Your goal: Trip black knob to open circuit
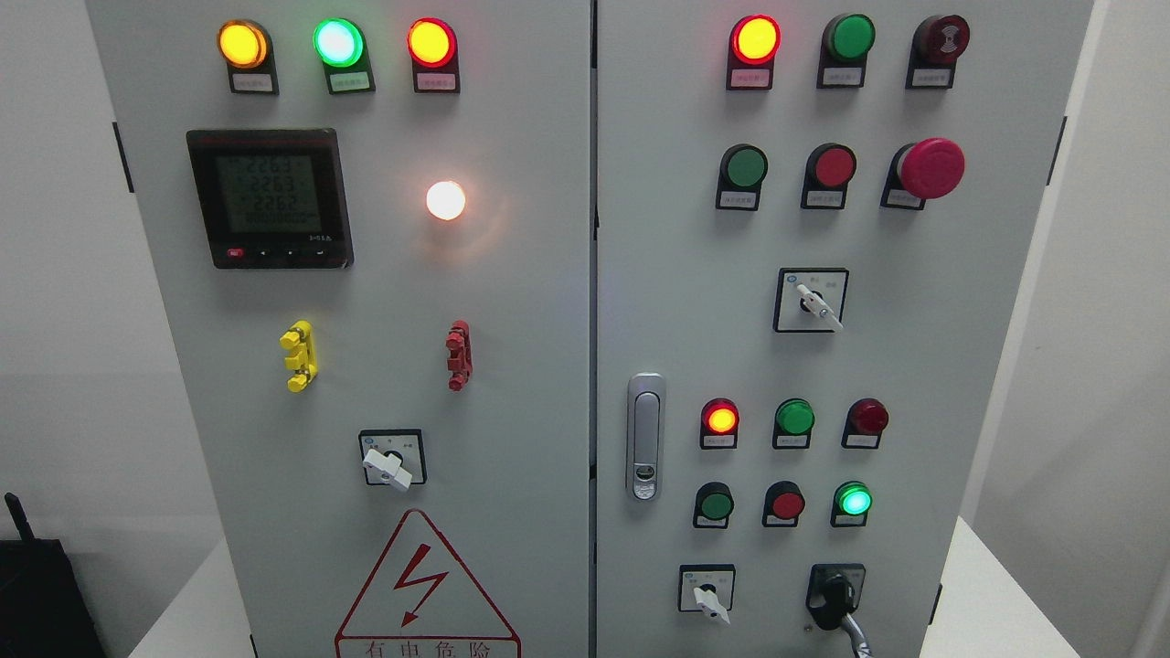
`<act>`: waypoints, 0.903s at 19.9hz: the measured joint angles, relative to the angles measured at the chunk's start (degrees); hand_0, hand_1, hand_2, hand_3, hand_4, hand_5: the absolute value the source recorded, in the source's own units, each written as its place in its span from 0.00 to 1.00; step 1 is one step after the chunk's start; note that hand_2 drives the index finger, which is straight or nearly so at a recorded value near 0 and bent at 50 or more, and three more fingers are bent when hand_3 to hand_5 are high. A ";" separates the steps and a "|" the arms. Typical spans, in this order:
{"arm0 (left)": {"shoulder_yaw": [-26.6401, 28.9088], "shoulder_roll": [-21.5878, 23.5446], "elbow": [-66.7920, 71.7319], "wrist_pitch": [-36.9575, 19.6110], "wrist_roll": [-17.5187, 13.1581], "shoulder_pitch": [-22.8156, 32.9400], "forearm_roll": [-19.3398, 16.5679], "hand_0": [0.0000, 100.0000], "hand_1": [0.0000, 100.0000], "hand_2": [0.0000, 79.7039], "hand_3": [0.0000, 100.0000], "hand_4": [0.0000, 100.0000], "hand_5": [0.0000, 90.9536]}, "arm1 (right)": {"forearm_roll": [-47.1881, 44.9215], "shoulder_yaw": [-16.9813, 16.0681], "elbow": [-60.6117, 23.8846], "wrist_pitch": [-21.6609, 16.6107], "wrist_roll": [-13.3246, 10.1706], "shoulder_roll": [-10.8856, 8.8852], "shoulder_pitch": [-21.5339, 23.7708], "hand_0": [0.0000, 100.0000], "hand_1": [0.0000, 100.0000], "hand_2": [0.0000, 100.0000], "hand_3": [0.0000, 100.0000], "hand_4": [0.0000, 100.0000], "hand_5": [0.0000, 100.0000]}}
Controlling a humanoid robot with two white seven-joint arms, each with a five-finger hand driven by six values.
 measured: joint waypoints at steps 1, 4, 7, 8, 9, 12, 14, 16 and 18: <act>0.00 0.00 0.00 0.00 0.00 0.00 0.00 0.12 0.39 0.00 0.00 0.00 0.00 | 0.00 -0.07 -0.24 -0.10 0.00 0.00 0.02 0.89 0.97 0.00 1.00 1.00 0.90; 0.00 0.00 0.00 0.00 0.00 0.00 0.00 0.12 0.39 0.00 0.00 0.00 0.00 | -0.01 -0.15 -0.50 -0.43 0.01 -0.11 0.20 0.90 0.97 0.00 1.00 1.00 0.90; 0.00 0.00 0.00 0.00 0.00 0.00 0.00 0.12 0.39 0.00 0.00 0.00 0.00 | -0.02 -0.35 -0.51 -0.63 0.10 -0.12 0.40 0.90 0.98 0.00 1.00 1.00 0.90; 0.00 0.00 0.00 0.00 0.00 0.00 0.00 0.12 0.39 0.00 0.00 0.00 0.00 | -0.02 -0.39 -0.52 -0.78 0.13 -0.12 0.65 0.90 0.98 0.00 1.00 1.00 0.90; 0.00 0.00 0.00 0.00 0.00 0.00 0.00 0.12 0.39 0.00 0.00 0.00 0.00 | -0.02 -0.42 -0.52 -1.08 0.15 -0.11 0.86 0.90 0.98 0.00 1.00 1.00 0.90; 0.00 0.00 0.00 0.00 0.00 0.00 0.00 0.12 0.39 0.00 0.00 0.00 0.00 | -0.01 -0.95 -0.54 -1.69 0.48 -0.19 1.38 0.91 0.99 0.00 1.00 1.00 0.89; 0.00 0.00 0.00 0.00 0.00 0.00 0.00 0.12 0.39 0.00 0.00 0.00 0.00 | -0.06 -1.18 -0.53 -1.84 0.74 -0.77 2.15 0.93 1.00 0.00 1.00 1.00 0.89; 0.00 0.00 0.00 0.00 0.00 0.00 0.00 0.12 0.39 0.00 0.00 0.00 0.00 | -1.10 -1.49 -0.54 -2.27 0.78 -0.91 2.78 0.96 1.00 0.00 1.00 0.99 0.88; 0.00 0.00 0.00 0.00 0.00 0.00 0.00 0.12 0.39 0.00 0.00 0.00 0.00 | -1.64 -1.62 -0.62 -2.41 0.79 -0.99 3.14 1.00 0.99 0.00 1.00 0.96 0.86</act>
